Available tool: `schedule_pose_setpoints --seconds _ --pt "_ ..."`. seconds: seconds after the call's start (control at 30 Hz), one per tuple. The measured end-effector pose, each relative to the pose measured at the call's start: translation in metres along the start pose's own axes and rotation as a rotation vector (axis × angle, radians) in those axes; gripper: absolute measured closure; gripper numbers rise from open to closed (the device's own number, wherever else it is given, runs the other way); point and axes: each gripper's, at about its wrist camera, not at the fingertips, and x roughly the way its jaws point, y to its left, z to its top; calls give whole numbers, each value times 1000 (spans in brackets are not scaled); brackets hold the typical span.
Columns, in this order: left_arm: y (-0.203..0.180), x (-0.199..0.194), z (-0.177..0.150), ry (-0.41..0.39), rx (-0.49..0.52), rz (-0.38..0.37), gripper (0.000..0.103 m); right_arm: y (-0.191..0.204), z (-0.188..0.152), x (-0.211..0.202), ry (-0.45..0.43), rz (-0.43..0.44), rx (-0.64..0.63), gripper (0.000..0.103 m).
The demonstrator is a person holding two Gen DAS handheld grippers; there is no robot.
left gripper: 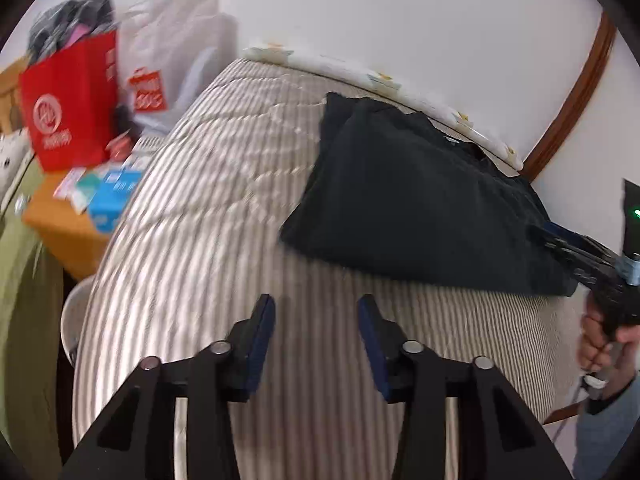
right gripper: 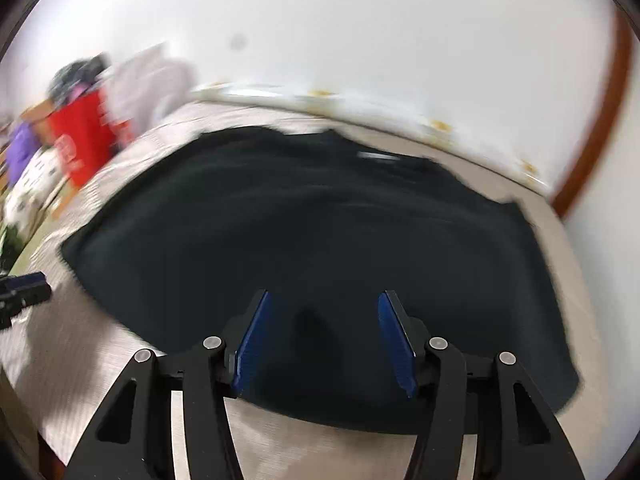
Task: Fold small clothes
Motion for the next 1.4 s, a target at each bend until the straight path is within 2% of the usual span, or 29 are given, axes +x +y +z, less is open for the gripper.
schedule_pose_setpoints --seconds 0.1,0.3,0.37,0.5,0.6,0.67,0.7,0.73,0.77,0.8,0.83,0.97,1.1,1.23,1.4 --pt "15 -12 -14 -8 -36 -51 45 62 5 9 -1 31 -92 46" --pt "37 -26 -31 -20 -80 -62 41 163 3 6 -49 132 -345 43" --pt "45 -29 -37 -26 -107 -77 41 184 -1 8 -57 152 -400 42" --pt "56 -28 -43 -31 -144 -114 40 212 -5 20 -68 114 -447 40" --pt "62 -31 -44 -41 -162 -120 40 227 5 33 -74 96 -464 38" --pt "65 -33 -44 -47 -179 -121 40 233 11 42 -76 88 -462 41" --pt "66 -32 -43 -47 -185 -120 40 233 13 45 -75 82 -454 48" --pt "67 -32 -43 -47 -187 -119 40 232 15 49 -77 63 -451 62" --pt "67 -31 -42 -47 -191 -114 40 233 15 51 -96 19 -453 70" --pt "66 -30 -41 -47 -195 -110 40 232 15 50 -104 20 -448 75" --pt "64 -29 -40 -44 -196 -106 40 226 15 46 -107 39 -433 80" --pt "50 -27 -36 -37 -192 -95 40 181 33 8 -187 147 -243 88" --pt "21 -26 -31 -31 -143 -88 40 125 43 -41 -308 123 -105 93" --pt "-17 -23 -25 -31 -82 -92 40 43 36 -75 -380 117 39 94" --pt "-66 -11 -16 -19 -9 -117 40 -79 -8 -86 -404 118 295 94"
